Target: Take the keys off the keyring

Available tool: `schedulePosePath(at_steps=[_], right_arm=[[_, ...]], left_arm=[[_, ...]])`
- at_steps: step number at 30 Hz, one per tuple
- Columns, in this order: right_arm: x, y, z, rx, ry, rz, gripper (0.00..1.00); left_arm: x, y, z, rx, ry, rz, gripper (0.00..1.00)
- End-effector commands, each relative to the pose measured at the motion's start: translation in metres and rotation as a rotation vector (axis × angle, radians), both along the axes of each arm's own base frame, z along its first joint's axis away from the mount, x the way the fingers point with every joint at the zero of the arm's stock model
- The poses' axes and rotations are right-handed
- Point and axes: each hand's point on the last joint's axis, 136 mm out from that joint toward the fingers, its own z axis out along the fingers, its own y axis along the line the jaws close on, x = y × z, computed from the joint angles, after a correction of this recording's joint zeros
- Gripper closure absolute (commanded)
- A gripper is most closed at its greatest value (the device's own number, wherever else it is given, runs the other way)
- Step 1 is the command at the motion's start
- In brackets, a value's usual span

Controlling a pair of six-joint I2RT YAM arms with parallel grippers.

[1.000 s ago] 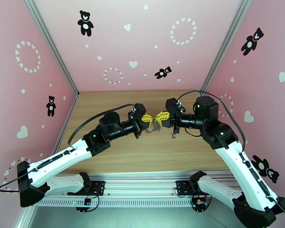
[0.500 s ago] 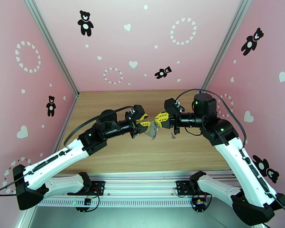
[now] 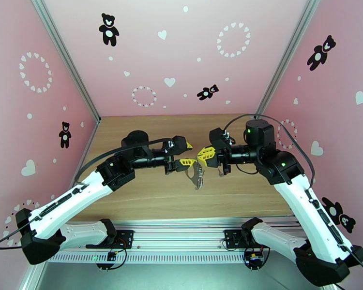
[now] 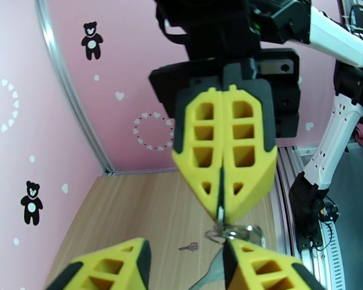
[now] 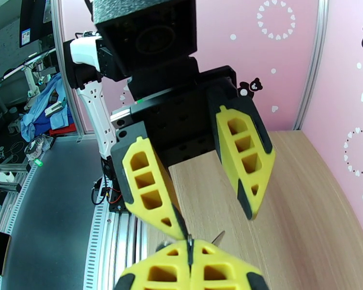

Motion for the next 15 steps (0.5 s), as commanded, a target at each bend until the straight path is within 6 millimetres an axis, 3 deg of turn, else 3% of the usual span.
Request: schedulePosePath(at_steps=[1,15], right_arm=[[-0.0080,0.0020,0.0148,0.030,-0.033,0.045,1.00],[-0.0088,0.0007,0.0145,0.024,-0.030,0.048,1.00]], left_arm=[[-0.0106,-0.0046,-0.0032,0.025,-0.001,-0.092,0.55],[-0.0171,-0.0039,0.0010,0.014,-0.018,-0.125,0.67]])
